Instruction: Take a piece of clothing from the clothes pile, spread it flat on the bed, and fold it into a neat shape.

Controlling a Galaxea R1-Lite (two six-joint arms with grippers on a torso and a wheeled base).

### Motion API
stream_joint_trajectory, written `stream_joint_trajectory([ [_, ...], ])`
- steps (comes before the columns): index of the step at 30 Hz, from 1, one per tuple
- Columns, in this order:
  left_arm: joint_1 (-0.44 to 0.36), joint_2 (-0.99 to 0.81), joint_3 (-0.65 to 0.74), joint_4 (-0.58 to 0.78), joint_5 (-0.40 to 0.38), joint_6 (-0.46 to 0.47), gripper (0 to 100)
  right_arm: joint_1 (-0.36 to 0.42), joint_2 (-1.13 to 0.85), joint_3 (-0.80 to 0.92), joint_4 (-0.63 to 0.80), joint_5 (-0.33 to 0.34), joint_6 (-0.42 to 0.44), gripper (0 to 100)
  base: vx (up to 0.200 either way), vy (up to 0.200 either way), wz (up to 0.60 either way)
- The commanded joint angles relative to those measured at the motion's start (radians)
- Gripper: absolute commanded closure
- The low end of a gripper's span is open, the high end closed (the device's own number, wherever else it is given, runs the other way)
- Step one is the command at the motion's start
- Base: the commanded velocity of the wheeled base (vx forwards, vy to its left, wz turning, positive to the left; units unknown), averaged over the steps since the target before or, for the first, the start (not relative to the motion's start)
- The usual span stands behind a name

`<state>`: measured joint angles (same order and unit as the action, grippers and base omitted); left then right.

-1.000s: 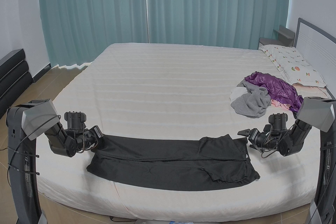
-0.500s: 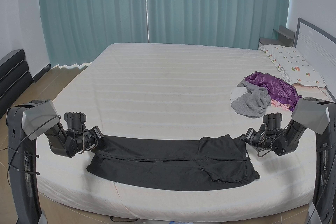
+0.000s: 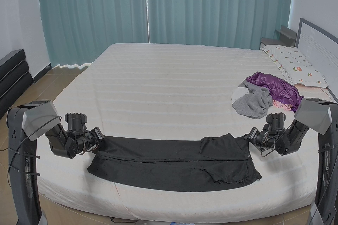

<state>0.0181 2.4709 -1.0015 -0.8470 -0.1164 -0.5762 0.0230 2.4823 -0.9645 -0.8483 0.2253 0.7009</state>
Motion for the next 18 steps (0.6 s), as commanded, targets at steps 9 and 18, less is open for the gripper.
stream_joint_trajectory([
  [9, 0.006, -0.036, 0.023, -0.001, -0.008, -0.099, 0, -0.003, -0.092, 0.078, -0.028, 0.022, 0.138, 0, 0.0, 0.0, 0.0],
  [18, 0.04, -0.216, 0.319, -0.096, -0.094, -0.133, 0, -0.003, -0.244, 0.352, -0.172, 0.023, 0.216, 0, 0.0, 0.0, 0.0],
])
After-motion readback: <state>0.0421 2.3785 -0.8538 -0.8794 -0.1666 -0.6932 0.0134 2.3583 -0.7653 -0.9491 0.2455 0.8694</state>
